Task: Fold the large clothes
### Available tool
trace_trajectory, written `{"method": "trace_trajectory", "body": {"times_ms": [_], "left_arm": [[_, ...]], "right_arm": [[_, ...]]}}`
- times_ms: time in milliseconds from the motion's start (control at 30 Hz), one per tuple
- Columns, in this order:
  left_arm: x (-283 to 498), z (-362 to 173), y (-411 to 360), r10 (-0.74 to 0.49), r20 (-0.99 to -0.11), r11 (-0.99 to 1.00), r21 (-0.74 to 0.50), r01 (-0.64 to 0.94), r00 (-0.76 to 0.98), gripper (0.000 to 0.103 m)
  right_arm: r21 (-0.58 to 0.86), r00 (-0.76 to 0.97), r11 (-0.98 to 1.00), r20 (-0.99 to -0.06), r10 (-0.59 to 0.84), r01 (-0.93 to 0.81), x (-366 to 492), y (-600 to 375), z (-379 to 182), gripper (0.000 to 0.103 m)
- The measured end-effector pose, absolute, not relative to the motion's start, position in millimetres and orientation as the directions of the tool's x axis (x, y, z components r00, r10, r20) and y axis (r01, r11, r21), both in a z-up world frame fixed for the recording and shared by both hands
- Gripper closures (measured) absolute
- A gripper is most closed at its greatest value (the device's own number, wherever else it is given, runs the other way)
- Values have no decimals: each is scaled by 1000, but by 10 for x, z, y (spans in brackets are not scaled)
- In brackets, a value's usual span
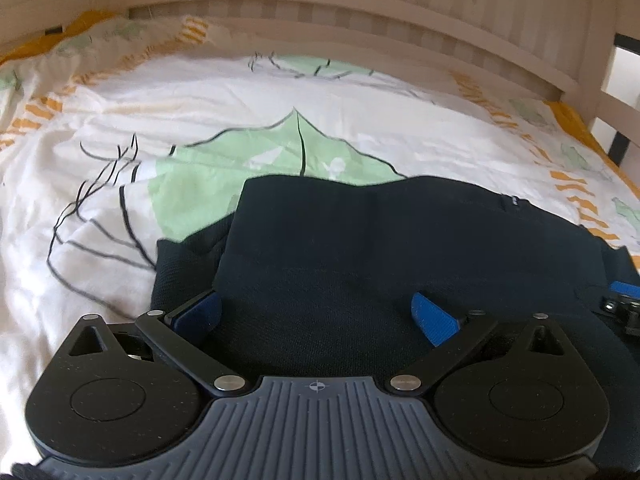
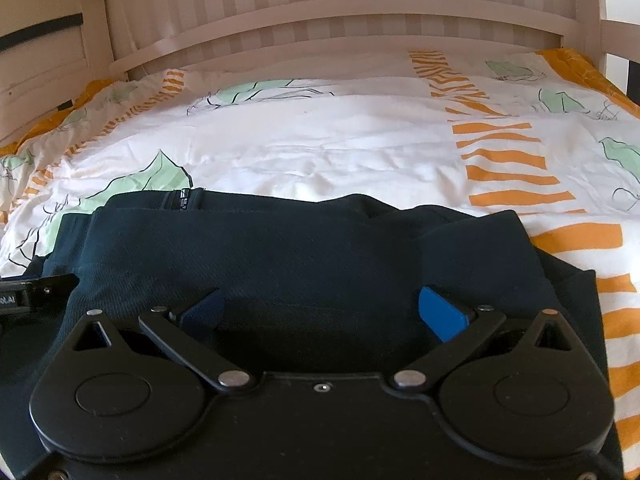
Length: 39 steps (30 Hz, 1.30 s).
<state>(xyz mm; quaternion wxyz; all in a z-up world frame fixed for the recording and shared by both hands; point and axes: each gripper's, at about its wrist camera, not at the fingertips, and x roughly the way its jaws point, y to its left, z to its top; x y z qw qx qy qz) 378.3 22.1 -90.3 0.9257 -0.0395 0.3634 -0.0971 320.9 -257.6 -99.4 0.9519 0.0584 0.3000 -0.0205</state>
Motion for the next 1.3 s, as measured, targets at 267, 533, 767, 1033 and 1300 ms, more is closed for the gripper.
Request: {"method": "trace_trajectory", "body": {"times_ms": [267, 533, 767, 1033, 1300], "left_arm": [[3299, -762, 526, -263, -678, 965, -189, 183, 687, 0], [2990, -800, 922, -299, -713, 944, -317, 89, 634, 0], [2991, -811, 940, -326, -727, 939, -323, 117, 605, 0], [3138, -870, 867, -391, -715, 916, -363, 170, 580, 0], [3323, -930, 870, -493, -669, 858, -480, 183, 557, 1]], "right_arm": [[74, 804, 996, -595, 6, 48, 2866, -2581, -835, 1], [59, 826, 996, -564, -22, 67, 2208, -2812, -726, 1], [199, 822, 967, -569, -17, 157, 1848, -3285, -753, 1], [485, 810, 851, -571, 136, 199, 1882, -3749, -979, 0], [582, 805, 810, -511, 302, 65, 2200, -3669, -1087, 0]]}}
